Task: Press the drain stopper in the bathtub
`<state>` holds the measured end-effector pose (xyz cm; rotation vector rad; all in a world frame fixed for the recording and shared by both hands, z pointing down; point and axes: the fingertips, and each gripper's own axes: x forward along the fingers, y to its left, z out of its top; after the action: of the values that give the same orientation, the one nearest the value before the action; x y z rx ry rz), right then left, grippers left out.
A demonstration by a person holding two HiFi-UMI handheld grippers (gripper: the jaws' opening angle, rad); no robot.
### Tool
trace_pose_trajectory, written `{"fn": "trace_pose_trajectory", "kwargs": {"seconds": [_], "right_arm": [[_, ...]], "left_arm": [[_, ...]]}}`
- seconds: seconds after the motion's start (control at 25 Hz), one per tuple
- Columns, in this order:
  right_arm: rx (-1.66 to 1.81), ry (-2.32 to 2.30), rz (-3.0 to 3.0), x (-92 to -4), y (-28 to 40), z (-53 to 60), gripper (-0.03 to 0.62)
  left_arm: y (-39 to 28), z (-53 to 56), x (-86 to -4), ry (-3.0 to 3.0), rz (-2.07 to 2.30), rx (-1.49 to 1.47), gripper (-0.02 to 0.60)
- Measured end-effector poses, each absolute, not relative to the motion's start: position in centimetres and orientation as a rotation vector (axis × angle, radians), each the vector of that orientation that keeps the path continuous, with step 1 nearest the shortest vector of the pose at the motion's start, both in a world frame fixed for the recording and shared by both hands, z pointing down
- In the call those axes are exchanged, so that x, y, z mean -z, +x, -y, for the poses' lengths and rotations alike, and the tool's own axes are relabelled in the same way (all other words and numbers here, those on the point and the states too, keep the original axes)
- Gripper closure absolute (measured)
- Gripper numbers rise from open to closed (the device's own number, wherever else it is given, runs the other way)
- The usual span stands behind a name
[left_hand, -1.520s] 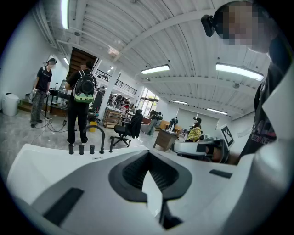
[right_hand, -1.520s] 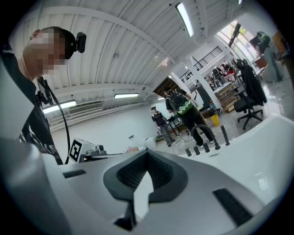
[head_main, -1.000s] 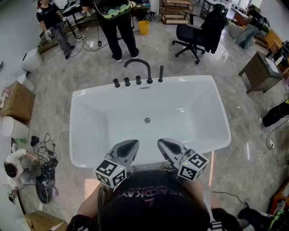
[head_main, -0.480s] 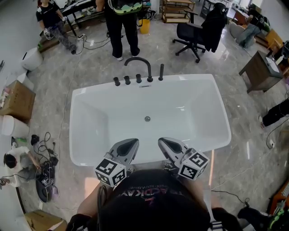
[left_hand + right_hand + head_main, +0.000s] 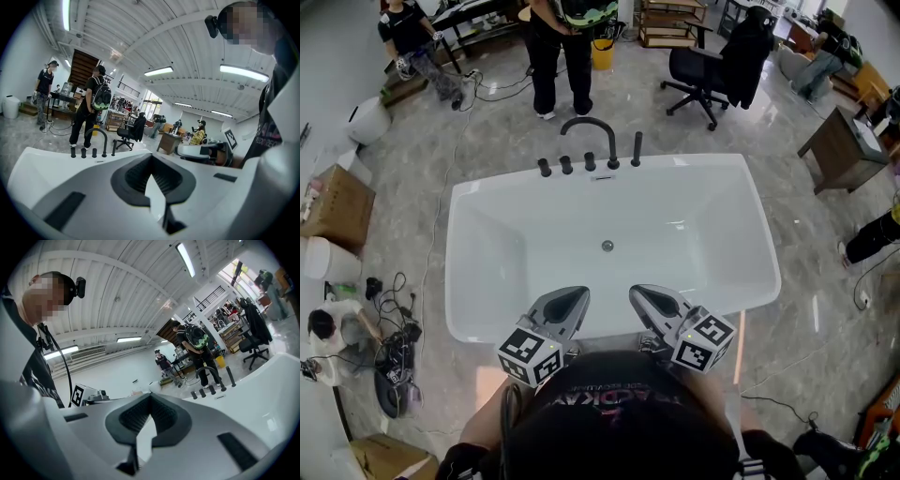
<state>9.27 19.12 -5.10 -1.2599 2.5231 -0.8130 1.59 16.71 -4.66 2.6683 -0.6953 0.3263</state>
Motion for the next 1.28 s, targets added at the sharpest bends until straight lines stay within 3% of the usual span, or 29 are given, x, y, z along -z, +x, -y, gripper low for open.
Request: {"fn": "trace_pose_trajectory", "kwargs": {"seconds": [1.28], "right_arm": [[0.831,-1.264,-2.492,4.95,9.14,-19.51,0.583]], "left_arm": [[0.92,-17.08,4.45,2.650,0.702,-0.315,0.575]]}}
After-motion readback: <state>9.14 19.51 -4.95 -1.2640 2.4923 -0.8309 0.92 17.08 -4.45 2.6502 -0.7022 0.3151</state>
